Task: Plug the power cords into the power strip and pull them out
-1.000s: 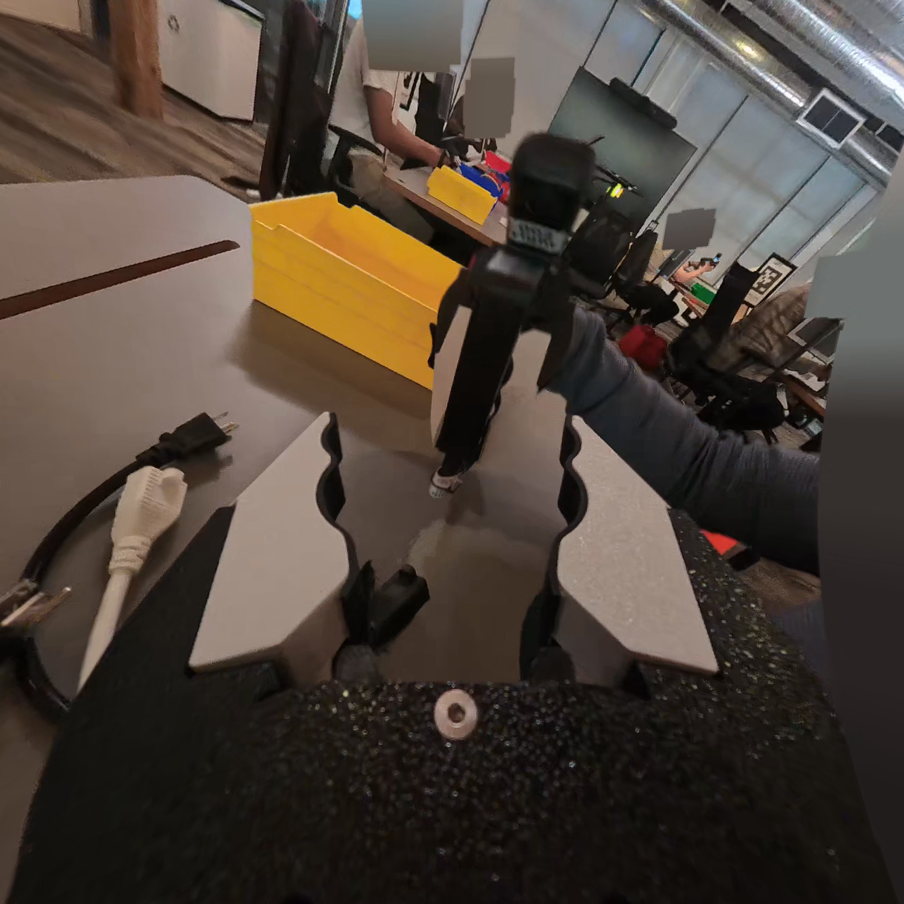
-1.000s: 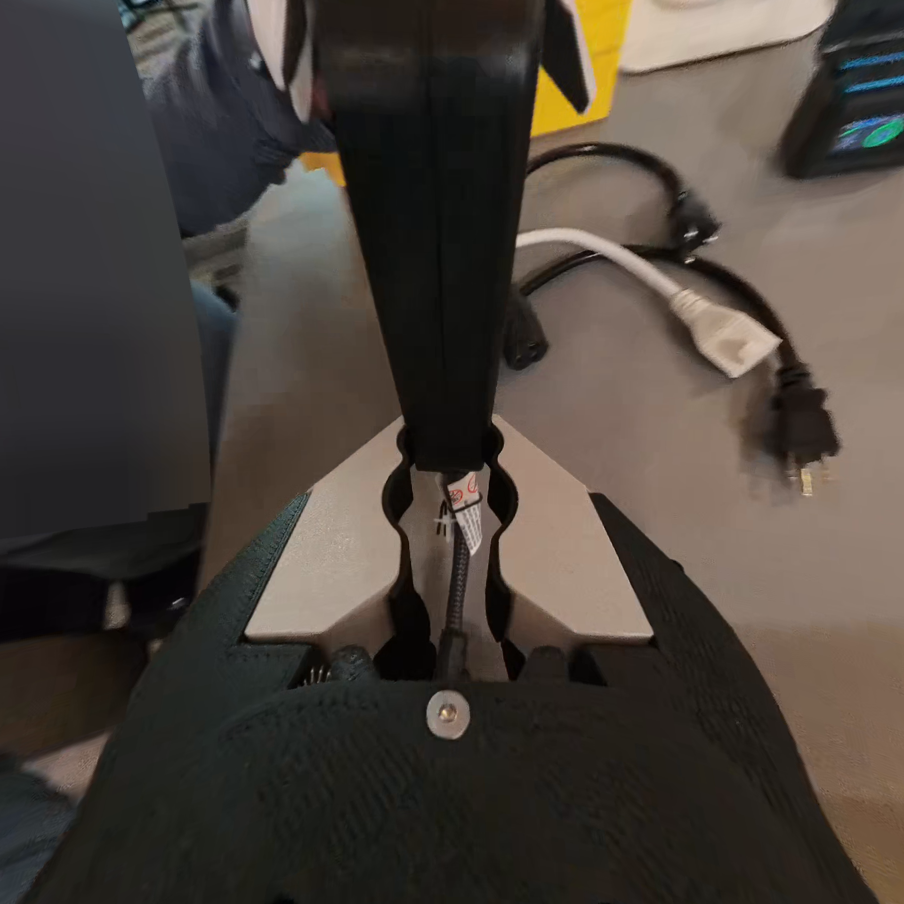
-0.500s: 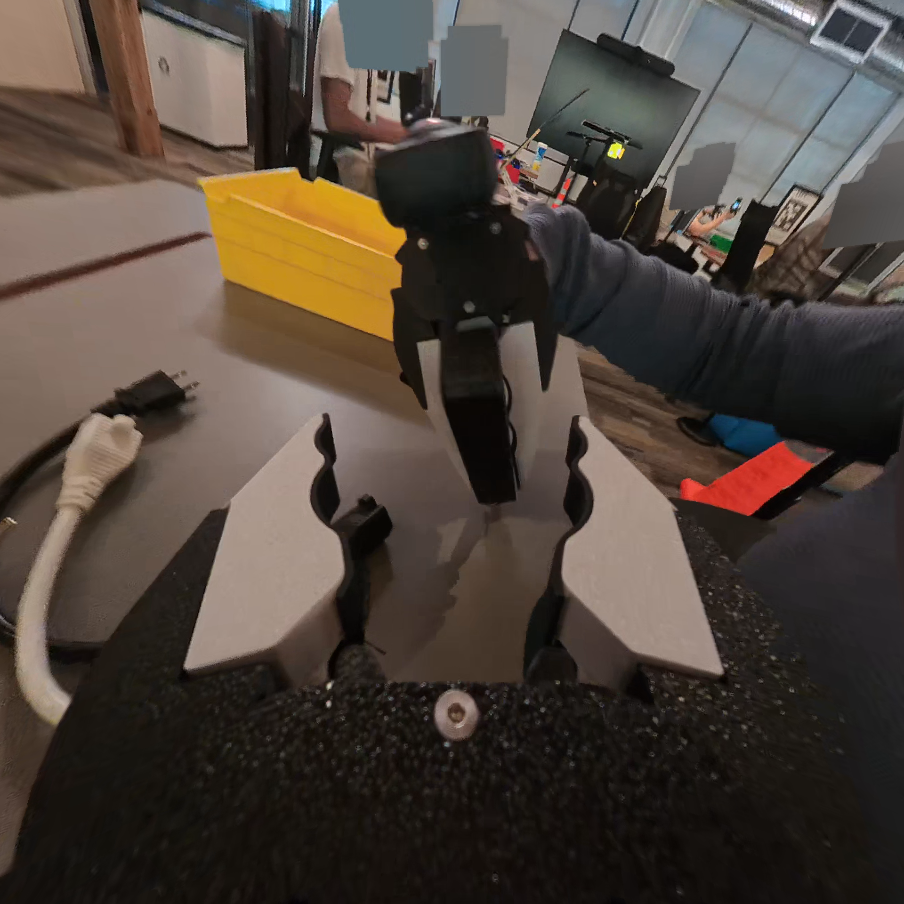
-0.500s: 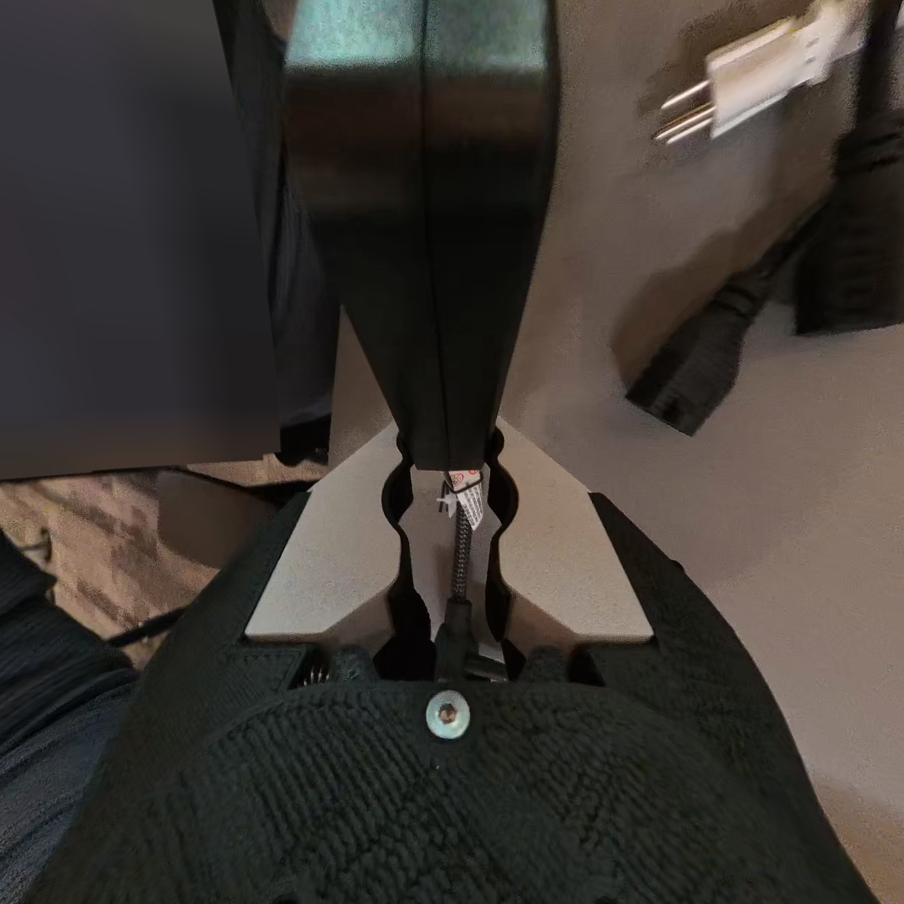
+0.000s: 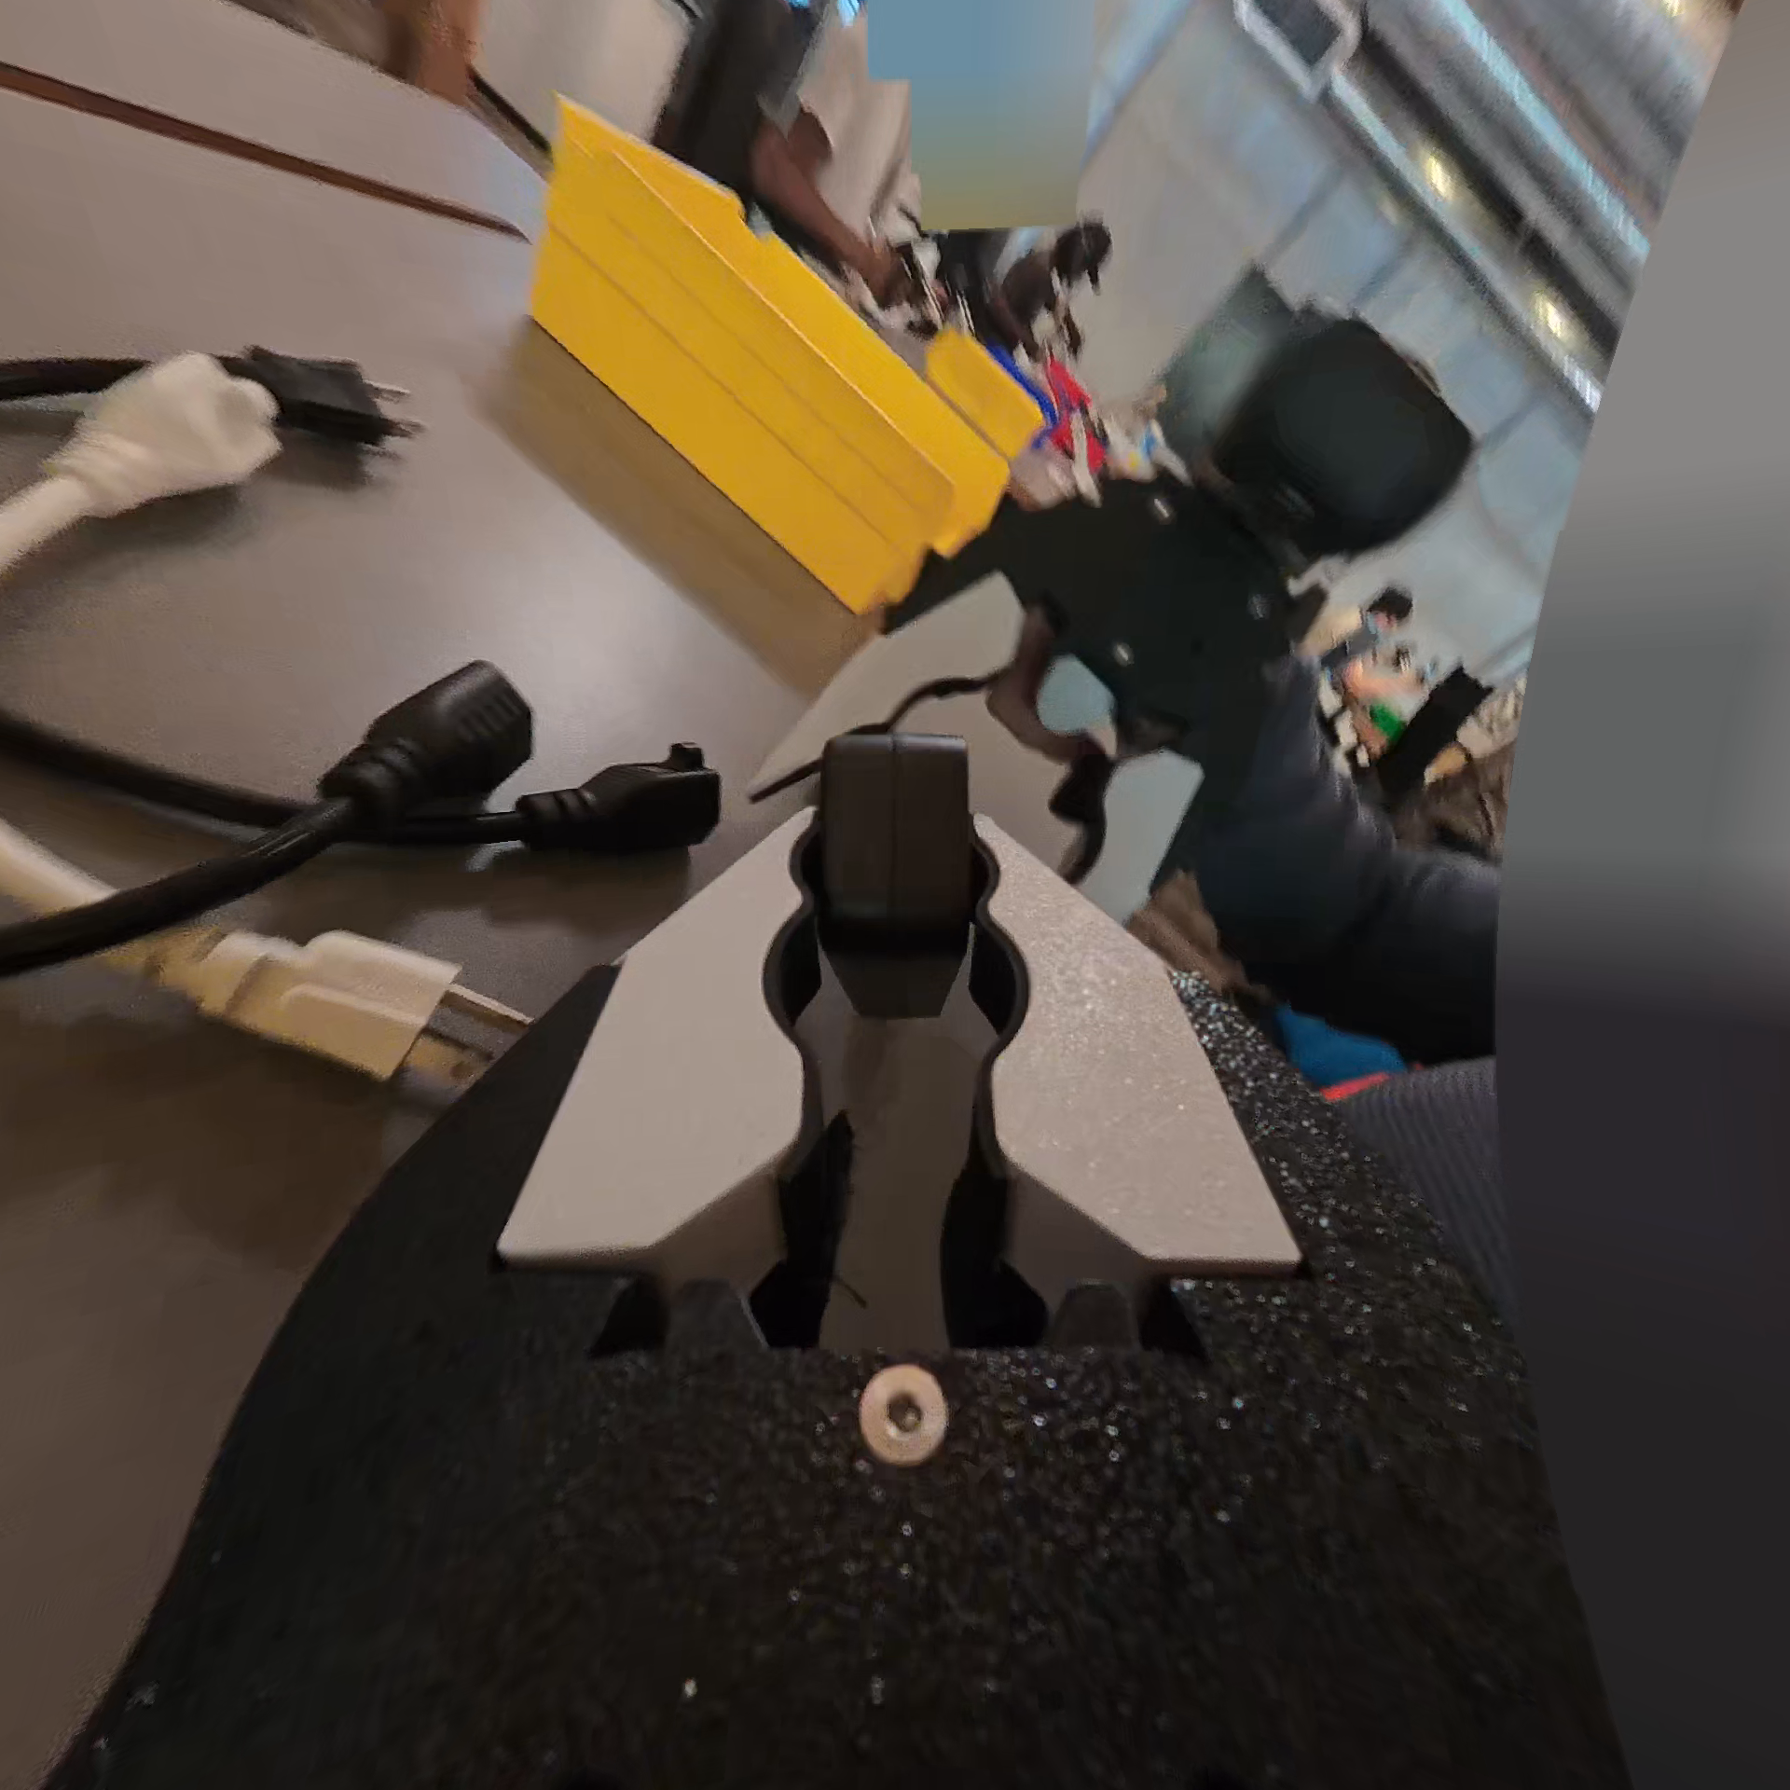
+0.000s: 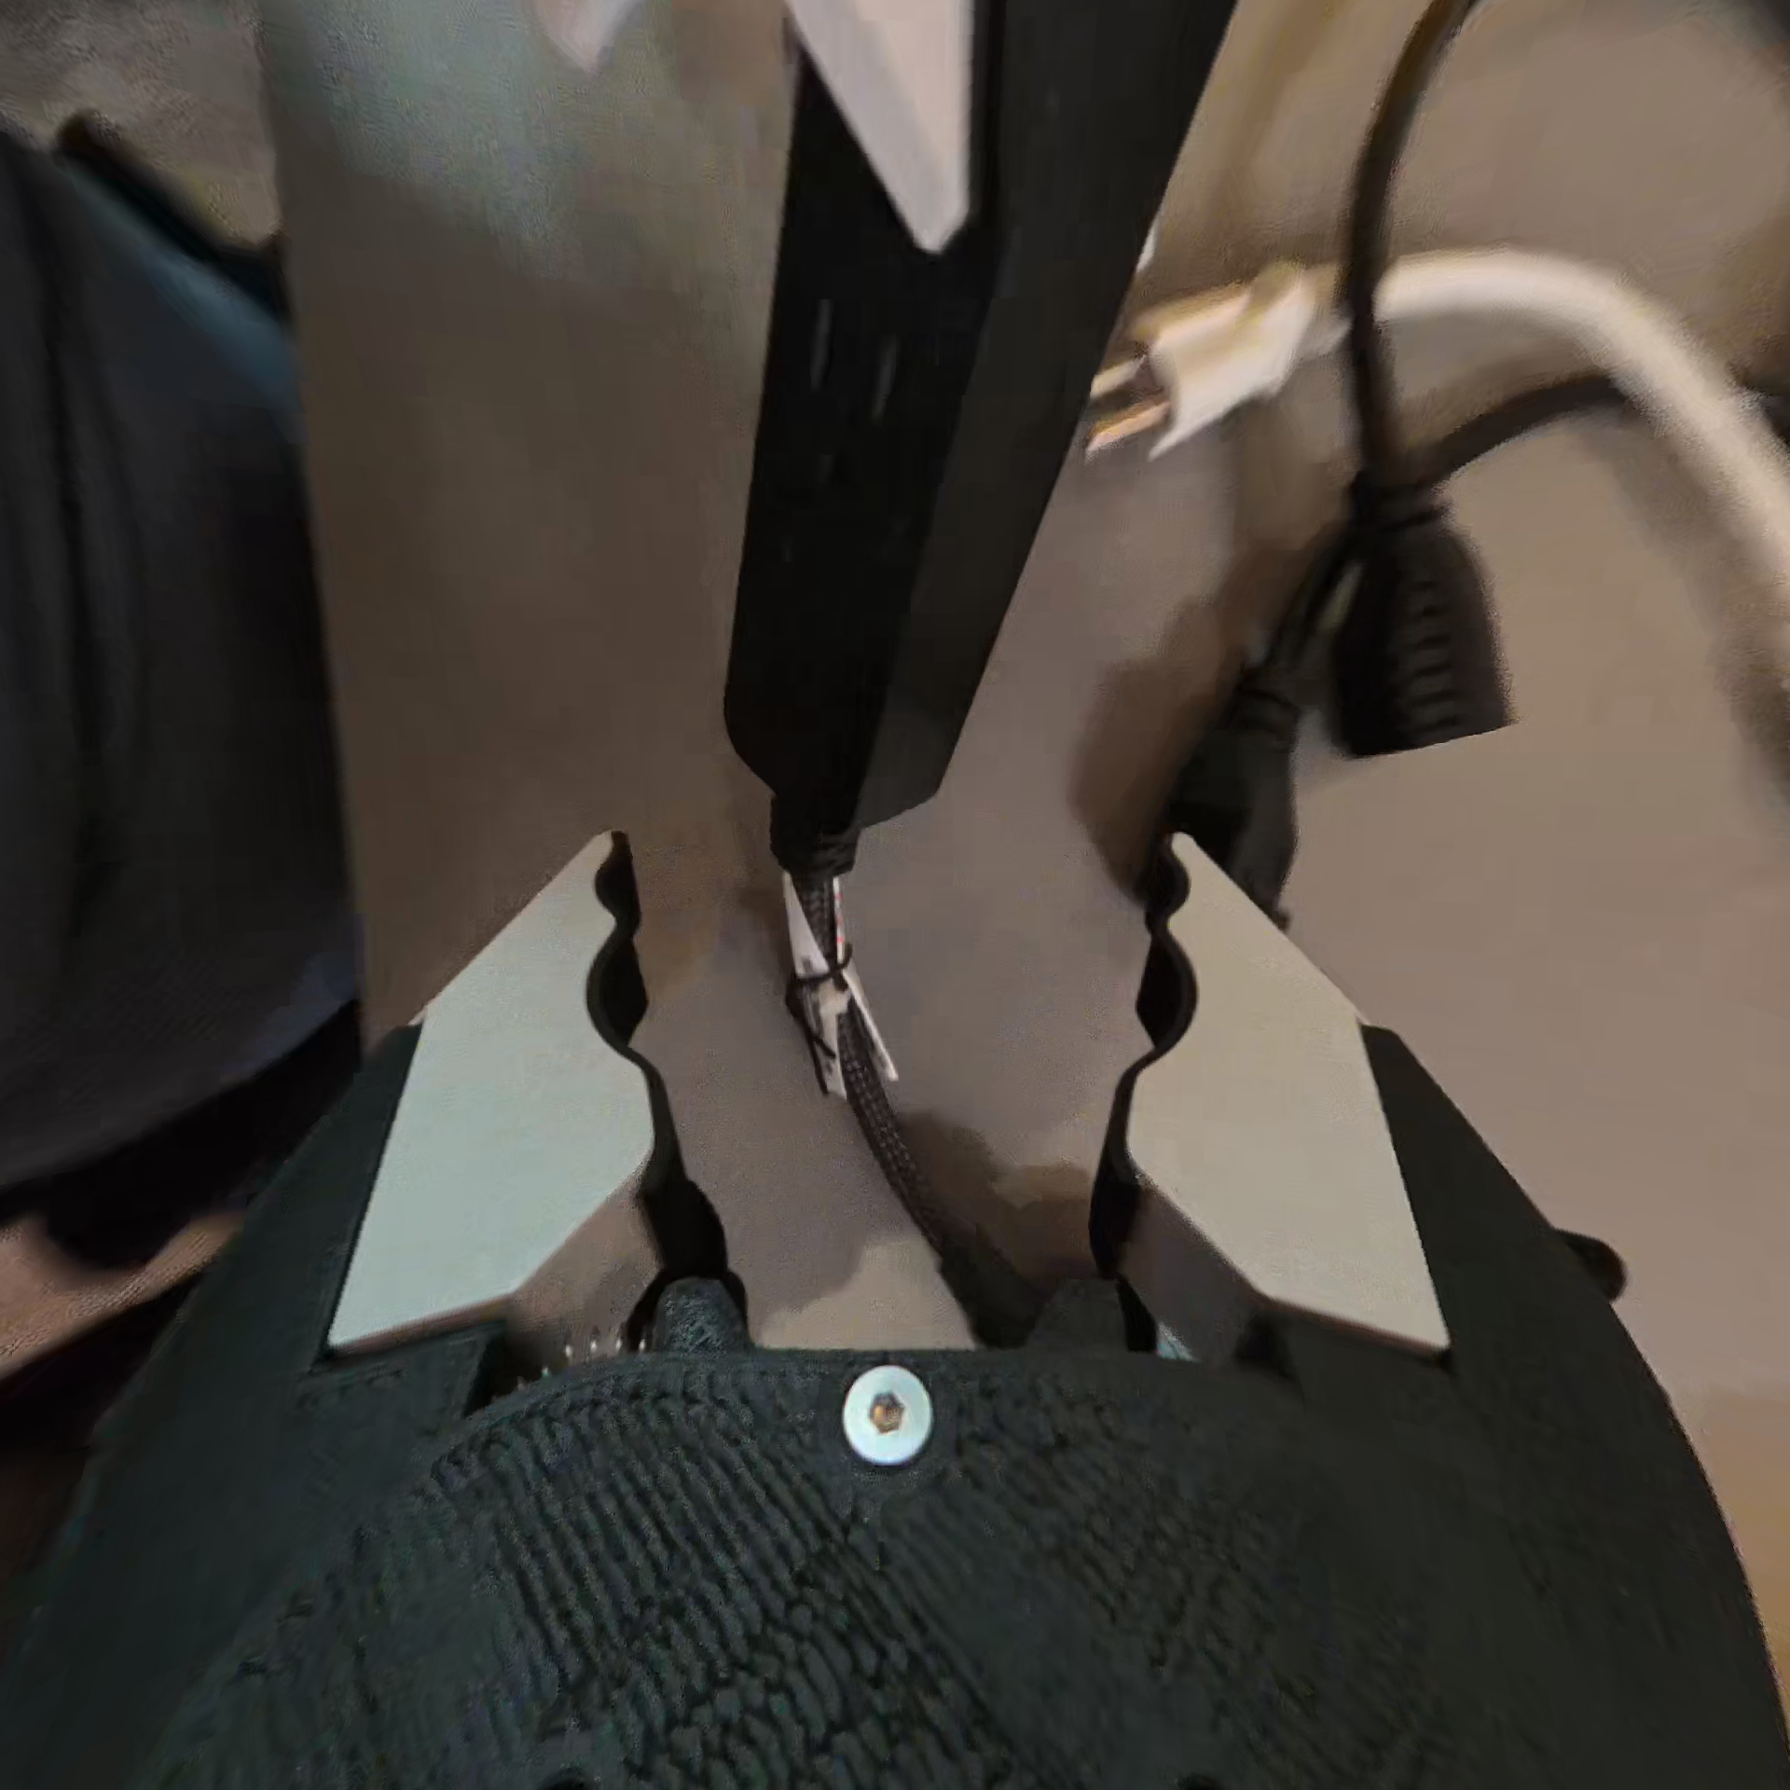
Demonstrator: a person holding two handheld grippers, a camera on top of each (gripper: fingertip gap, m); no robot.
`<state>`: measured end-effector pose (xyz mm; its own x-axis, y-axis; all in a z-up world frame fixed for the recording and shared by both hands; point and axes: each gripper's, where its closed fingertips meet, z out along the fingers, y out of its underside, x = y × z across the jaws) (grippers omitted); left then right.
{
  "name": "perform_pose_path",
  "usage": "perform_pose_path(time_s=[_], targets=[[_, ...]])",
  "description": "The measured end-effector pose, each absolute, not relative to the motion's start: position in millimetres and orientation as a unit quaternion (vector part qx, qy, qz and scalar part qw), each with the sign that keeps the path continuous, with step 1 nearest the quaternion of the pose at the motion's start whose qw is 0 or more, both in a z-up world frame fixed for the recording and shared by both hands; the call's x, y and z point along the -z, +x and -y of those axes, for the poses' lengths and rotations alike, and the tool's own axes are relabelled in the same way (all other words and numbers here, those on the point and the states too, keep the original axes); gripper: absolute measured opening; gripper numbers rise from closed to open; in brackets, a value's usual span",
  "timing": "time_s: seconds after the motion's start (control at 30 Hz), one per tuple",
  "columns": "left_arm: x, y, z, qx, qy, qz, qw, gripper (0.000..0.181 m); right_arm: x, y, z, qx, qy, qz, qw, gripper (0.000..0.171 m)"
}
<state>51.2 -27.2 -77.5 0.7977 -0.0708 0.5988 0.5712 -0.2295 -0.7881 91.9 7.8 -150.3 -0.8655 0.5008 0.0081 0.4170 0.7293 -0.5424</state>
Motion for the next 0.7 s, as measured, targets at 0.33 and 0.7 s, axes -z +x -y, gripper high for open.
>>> perform_pose_path(time_s=[0.33, 0.7], targets=[[77.2, 48.3, 42.8, 0.269, -0.661, 0.245, 0.657, 0.024, 155.2, 71.0, 20.8, -0.226, -0.231, 0.839, 0.438, 0.046], [81.6, 95.2, 52.5, 0.359, -0.666, 0.07, 0.65, 0.066, 123.2, 112.5, 35.3, -0.502, -0.182, 0.831, 0.153, 0.043]])
